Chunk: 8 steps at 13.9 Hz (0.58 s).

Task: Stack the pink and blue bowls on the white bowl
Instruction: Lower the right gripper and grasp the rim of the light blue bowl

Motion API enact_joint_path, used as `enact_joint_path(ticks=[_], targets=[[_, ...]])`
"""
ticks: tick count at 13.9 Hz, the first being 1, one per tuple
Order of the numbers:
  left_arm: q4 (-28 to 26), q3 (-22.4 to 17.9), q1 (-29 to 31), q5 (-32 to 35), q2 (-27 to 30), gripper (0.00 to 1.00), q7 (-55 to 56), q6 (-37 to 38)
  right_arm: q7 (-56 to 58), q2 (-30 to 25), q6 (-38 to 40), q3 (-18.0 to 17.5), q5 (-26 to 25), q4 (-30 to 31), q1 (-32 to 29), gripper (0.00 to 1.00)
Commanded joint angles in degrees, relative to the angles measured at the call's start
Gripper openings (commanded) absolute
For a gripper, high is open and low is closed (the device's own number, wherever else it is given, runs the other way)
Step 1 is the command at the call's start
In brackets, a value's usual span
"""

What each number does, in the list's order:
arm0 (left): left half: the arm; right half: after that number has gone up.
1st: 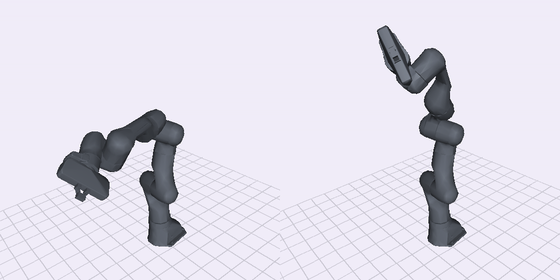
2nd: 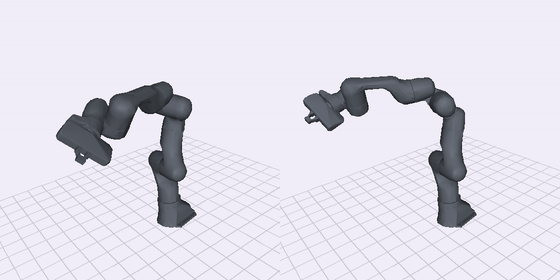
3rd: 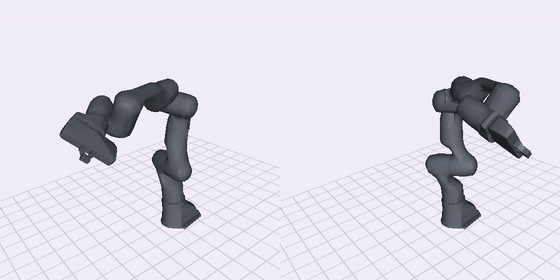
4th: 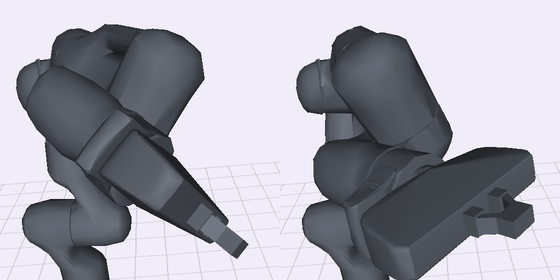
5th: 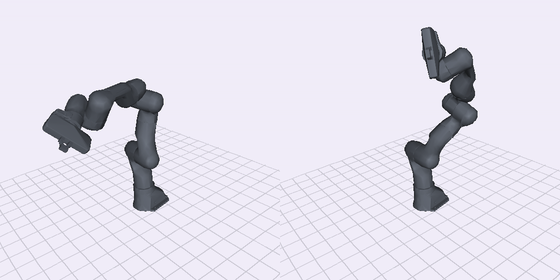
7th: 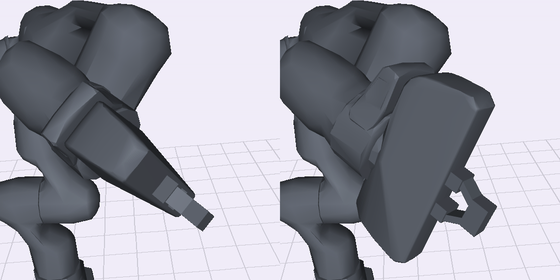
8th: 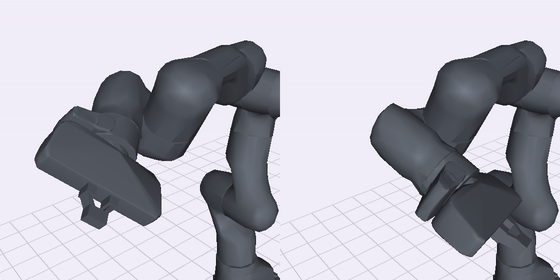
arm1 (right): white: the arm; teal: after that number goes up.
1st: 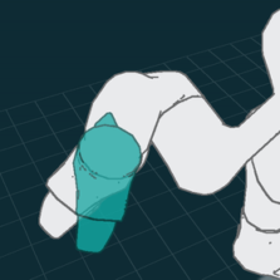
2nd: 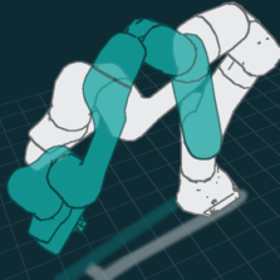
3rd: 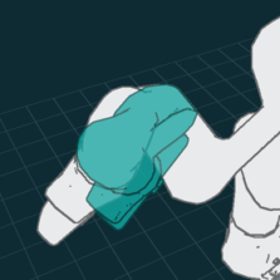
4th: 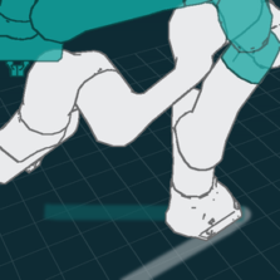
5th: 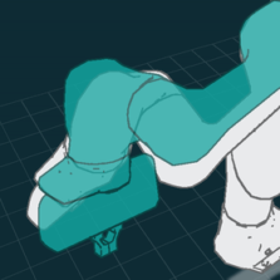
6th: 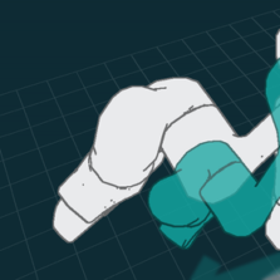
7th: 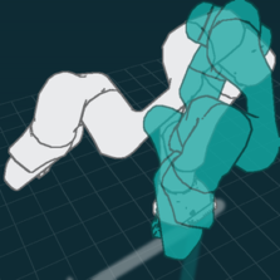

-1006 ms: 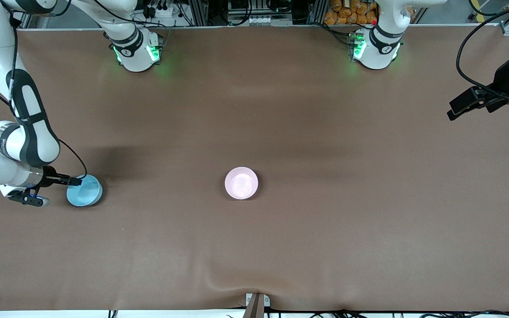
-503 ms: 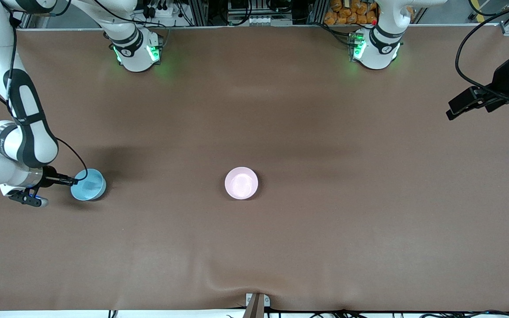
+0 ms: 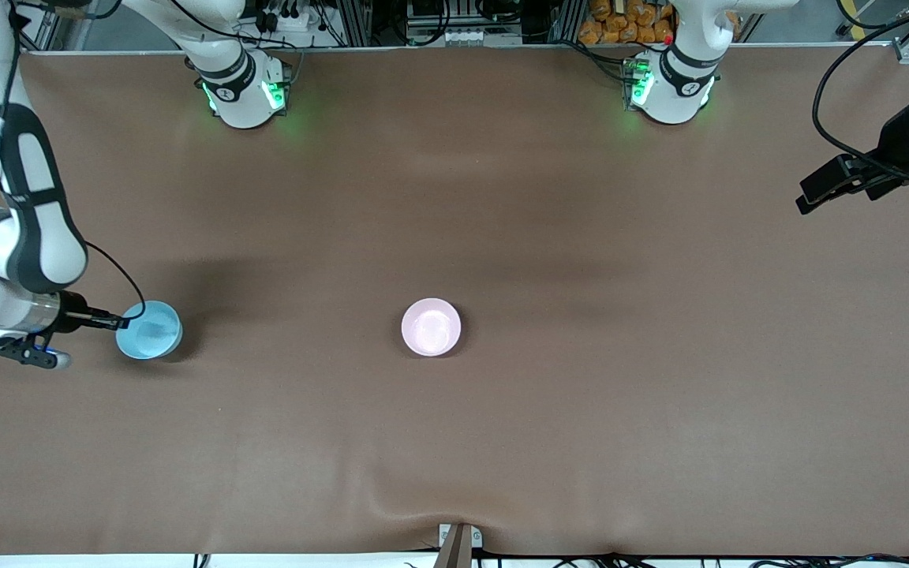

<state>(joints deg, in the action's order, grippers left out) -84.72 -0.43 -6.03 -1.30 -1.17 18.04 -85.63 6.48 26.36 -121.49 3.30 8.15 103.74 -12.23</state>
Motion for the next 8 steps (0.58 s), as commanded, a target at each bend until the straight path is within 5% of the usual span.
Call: enact_joint_path(ticks=[1,8], targets=[[-0.4,0.0,-0.1,0.4,0.6,1.0,-1.2,0.3,0.3,-6.0,4.1,-2.8,0.9,1.0,-0.1,0.0],[-0.5,0.2,-0.2,0.4,0.5,1.0,-1.2,0.3,-16.0,-10.9,5.8,-8.4,4.4,0.7,8.0,0.0]])
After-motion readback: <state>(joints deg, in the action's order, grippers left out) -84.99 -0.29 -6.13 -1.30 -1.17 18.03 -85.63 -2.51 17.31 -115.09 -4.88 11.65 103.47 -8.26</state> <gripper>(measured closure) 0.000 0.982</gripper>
